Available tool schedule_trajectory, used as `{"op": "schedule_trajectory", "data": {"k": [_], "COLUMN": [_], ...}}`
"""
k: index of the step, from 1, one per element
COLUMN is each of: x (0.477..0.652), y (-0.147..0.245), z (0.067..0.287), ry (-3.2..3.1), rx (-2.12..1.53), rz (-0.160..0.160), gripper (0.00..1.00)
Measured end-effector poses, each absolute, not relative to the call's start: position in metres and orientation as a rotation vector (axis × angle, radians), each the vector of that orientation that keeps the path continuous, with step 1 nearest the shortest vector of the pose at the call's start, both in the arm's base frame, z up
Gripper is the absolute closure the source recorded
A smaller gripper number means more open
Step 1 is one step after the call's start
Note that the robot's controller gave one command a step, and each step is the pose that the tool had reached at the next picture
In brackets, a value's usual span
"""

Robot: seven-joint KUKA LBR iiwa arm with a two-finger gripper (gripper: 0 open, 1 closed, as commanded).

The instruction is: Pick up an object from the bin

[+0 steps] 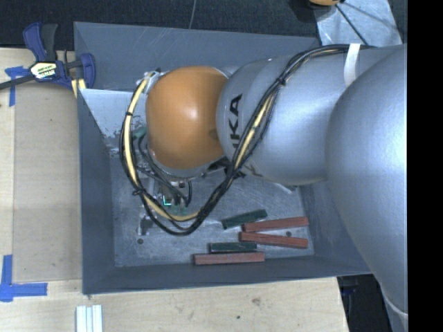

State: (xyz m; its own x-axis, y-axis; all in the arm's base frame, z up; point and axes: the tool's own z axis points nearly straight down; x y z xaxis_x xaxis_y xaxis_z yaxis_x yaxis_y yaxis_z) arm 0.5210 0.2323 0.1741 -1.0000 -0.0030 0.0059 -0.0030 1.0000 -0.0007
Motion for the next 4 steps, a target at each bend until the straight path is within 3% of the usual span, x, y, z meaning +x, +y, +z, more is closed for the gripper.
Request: {"op": "schedule_trajectory", "data": {"k": [1,2,3,4], "x": [0.523,0.558,0.564,0.563], "y": [0.231,0.173,0.138,0.115], "z": [0.178,0.144,0.14,0.105], "ry": [-3.143,-3.144,-3.13,-3.134], "rx": [0.0,0.082,0.241,0.336], "rz": [-0.002,-0.002,0.005,-0.002], "gripper": [0.0,0.0,0.0,0.0]}}
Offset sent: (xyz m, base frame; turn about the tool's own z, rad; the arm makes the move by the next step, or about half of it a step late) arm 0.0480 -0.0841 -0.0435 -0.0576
